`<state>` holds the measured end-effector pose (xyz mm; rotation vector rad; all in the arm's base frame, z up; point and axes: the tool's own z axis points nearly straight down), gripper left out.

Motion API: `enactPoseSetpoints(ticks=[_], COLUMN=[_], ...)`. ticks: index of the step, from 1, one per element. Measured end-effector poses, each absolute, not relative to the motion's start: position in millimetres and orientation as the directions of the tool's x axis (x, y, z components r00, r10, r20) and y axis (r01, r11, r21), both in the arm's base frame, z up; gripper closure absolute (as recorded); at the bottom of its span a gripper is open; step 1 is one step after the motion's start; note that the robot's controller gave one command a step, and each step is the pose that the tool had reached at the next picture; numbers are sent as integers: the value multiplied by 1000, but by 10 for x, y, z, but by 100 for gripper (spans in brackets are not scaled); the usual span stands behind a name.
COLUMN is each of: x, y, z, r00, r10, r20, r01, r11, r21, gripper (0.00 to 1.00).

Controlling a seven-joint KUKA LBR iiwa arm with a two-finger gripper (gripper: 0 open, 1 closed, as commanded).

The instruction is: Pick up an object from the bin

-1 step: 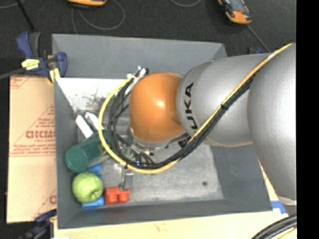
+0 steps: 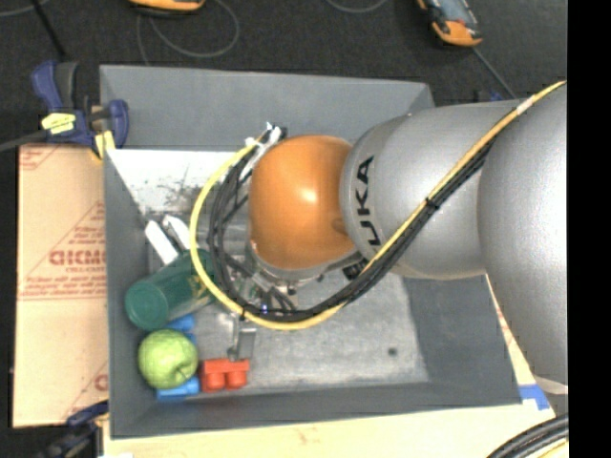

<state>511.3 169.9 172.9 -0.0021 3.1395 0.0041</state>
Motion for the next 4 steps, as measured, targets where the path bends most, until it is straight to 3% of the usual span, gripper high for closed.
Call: enactPoseSetpoints(ticks=[1, 2, 3, 4], x=[5026, 4893, 4859, 4844], y=[1821, 1918, 1443, 1293], z=[1326, 1080, 1178, 1702], r00=[-999, -994, -992, -996], r10=[-35, 112, 129, 92], r20=[-7, 2, 0, 3], r01=[-35, 112, 129, 92], r11=[999, 994, 992, 996], r21=[3, -1, 0, -1], gripper=[0, 0, 0, 0])
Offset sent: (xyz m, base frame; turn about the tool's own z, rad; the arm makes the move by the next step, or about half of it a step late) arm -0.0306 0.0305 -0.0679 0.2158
